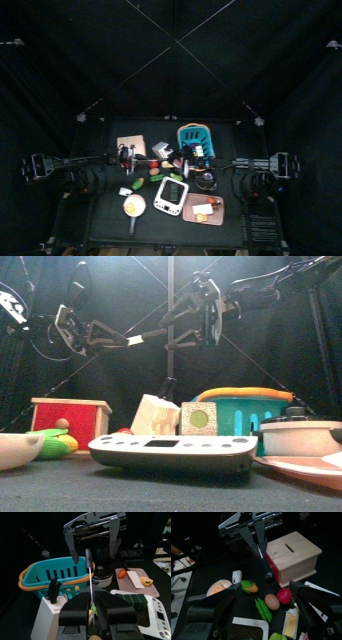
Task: Place pairing knife on drawer
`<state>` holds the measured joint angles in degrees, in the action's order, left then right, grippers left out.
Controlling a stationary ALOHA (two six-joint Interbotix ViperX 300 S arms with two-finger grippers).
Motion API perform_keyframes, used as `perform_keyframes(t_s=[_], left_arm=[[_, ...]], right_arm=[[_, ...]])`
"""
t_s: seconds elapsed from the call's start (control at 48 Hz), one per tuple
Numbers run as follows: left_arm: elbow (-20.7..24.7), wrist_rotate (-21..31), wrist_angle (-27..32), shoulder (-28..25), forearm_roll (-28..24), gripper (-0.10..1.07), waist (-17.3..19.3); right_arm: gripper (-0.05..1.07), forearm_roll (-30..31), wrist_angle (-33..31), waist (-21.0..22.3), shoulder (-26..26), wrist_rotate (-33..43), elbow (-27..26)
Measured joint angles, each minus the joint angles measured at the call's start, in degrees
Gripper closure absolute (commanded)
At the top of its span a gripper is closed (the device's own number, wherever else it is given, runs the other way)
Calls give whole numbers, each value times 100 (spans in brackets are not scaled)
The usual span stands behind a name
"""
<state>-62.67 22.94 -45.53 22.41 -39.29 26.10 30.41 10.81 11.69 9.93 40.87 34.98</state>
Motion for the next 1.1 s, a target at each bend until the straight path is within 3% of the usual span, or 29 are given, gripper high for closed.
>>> perform_keyframes(t_s=[0.188,0.333,0.5,0.667,1.104], left_arm=[[-176,0,114,132,158,47,185],[-439,9,475,457,650,47,589],[-677,9,1397,826,1564,47,967],[-677,18,2276,1020,2426,47,1020],[-677,9,3902,1037,2593,45,1011]], right_arm=[[0,9,0,-44,-26,0,9],[0,9,0,-62,-35,0,53],[0,9,0,-62,-70,0,53],[0,18,0,-53,-158,0,53],[0,18,-9,-44,-334,0,0]])
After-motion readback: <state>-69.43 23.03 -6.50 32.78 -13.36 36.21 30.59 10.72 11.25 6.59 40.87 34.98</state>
